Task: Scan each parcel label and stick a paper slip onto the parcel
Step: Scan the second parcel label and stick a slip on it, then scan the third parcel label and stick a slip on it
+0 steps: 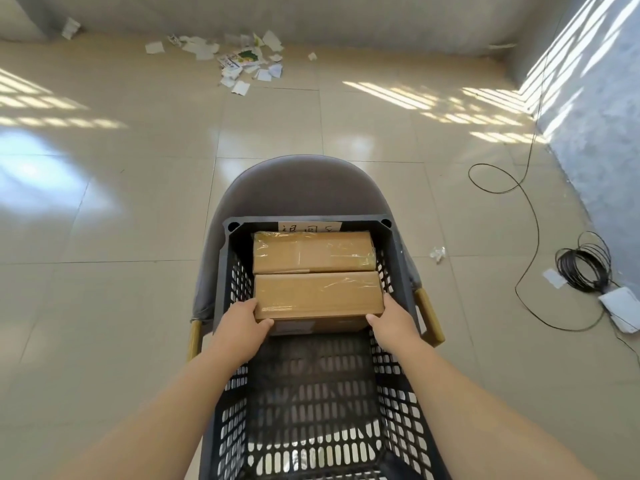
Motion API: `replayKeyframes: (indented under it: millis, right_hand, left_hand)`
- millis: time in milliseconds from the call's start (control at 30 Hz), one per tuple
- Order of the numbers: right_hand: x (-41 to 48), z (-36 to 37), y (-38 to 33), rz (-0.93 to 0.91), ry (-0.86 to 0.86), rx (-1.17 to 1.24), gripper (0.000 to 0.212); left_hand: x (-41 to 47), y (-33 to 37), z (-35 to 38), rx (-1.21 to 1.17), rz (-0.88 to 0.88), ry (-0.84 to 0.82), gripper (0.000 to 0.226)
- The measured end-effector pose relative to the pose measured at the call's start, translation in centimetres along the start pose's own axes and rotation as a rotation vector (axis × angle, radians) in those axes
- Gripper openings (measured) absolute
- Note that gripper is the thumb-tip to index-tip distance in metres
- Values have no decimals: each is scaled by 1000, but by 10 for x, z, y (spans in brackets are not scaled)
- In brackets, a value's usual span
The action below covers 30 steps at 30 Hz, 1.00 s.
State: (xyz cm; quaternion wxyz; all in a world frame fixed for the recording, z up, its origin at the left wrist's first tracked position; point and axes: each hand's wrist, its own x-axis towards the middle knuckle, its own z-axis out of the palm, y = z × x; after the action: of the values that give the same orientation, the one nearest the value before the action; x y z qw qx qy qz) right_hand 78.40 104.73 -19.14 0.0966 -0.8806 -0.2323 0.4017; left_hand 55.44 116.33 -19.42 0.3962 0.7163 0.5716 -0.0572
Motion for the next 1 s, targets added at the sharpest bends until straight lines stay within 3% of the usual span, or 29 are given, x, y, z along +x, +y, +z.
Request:
replayKeyframes:
  millis: [133, 367, 533, 800, 1000]
  right_hand:
    - [-11, -5, -4, -1, -1, -58, 73]
    - [-57, -25, -9, -108, 98, -165, 39]
    - [-111, -24, -7, -116, 52, -226, 42]
    - [-228, 34, 17, 12, 82, -127, 43]
    - [-331, 89, 52, 139, 155, -34, 40]
  left_hand:
    - [-9, -3, -4, 36, 56, 1, 42]
    - [-32, -6, -25, 154, 175, -8, 37]
    - [-51, -7, -48, 320, 335, -136, 33]
    - [-92, -23, -70, 599, 643, -280, 22]
    - [-152, -24, -52, 776, 840, -417, 26]
